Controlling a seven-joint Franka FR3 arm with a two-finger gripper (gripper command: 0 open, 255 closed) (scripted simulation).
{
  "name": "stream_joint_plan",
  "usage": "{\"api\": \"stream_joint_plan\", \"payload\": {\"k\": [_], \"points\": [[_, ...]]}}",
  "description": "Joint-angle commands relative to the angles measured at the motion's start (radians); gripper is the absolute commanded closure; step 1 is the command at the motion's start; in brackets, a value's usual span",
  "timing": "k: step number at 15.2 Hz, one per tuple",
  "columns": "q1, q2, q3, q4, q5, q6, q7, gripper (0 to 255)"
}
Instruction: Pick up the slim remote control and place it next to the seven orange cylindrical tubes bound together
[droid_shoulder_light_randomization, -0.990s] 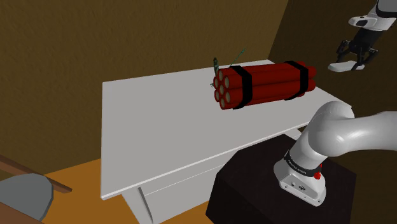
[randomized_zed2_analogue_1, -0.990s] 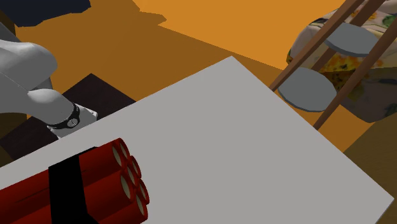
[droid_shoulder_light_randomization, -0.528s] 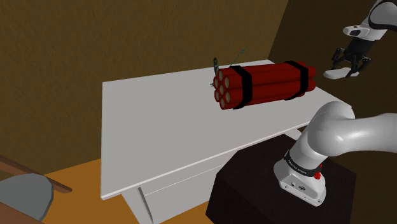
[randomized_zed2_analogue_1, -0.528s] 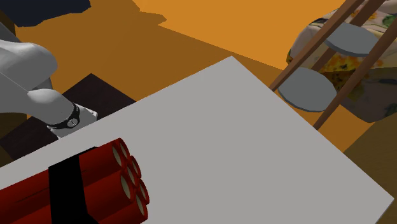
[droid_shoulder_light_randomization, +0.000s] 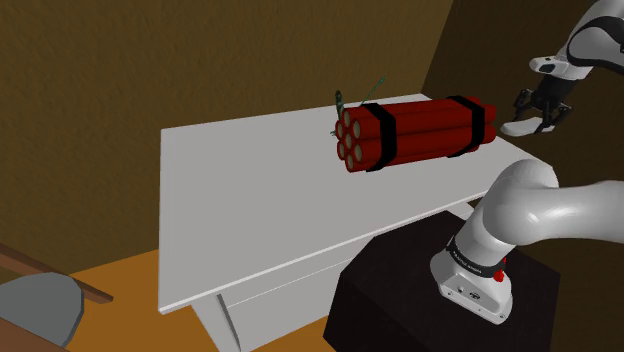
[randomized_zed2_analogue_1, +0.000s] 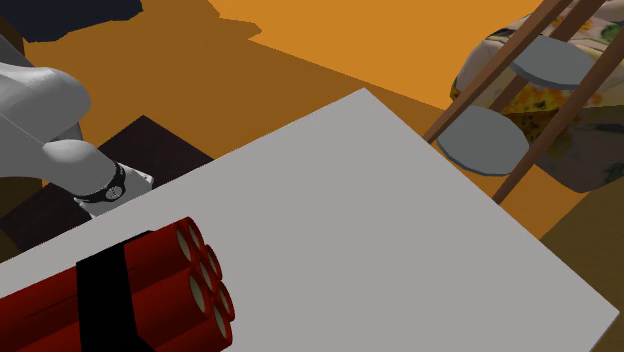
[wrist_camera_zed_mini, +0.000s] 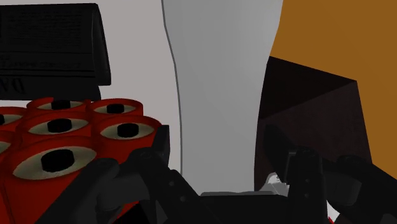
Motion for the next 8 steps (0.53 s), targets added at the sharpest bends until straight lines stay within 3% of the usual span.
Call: {"api": "stream_joint_plan", "payload": {"k": [1,8], "points": [[-0.003,-0.007,-0.019,-0.021,-0.017,0.02,0.003,255],[-0.015,-0.028,-0.082,-0.09,-0.072,0.082,0.017,255]]}}
